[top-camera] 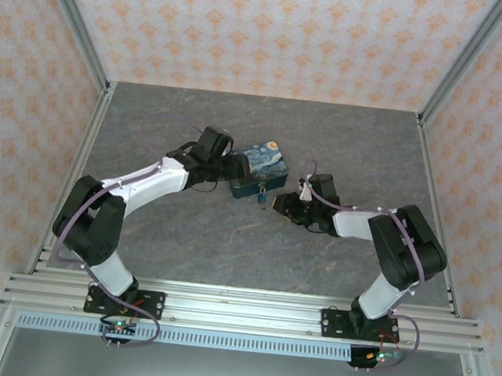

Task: Unlock the padlock with the key

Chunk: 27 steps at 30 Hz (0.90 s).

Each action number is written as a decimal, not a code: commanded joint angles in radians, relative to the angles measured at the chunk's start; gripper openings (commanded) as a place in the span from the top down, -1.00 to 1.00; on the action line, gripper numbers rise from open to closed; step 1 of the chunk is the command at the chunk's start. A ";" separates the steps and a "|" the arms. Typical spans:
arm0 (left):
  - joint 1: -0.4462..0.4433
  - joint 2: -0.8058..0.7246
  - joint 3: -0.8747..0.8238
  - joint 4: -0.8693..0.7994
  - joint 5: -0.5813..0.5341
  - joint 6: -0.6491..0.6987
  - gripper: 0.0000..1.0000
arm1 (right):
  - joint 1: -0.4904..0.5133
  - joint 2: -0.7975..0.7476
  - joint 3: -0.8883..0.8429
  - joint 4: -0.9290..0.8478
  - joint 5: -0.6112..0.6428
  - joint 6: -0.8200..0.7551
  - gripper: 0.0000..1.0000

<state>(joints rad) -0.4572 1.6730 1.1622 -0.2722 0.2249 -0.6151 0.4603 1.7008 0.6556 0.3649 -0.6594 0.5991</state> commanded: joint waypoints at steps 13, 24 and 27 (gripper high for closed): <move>0.009 0.087 0.132 -0.205 -0.115 0.130 -0.44 | 0.081 0.131 0.131 0.018 0.113 -0.006 0.32; 0.009 0.131 0.169 -0.273 -0.166 0.160 -0.45 | 0.090 0.165 0.159 0.010 0.129 -0.003 0.66; 0.009 0.142 0.175 -0.289 -0.189 0.161 -0.45 | 0.091 0.167 0.159 0.021 0.132 0.007 0.83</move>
<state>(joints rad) -0.4553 1.8004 1.3018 -0.5030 0.0944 -0.4747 0.5476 1.8400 0.8032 0.3901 -0.5640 0.6052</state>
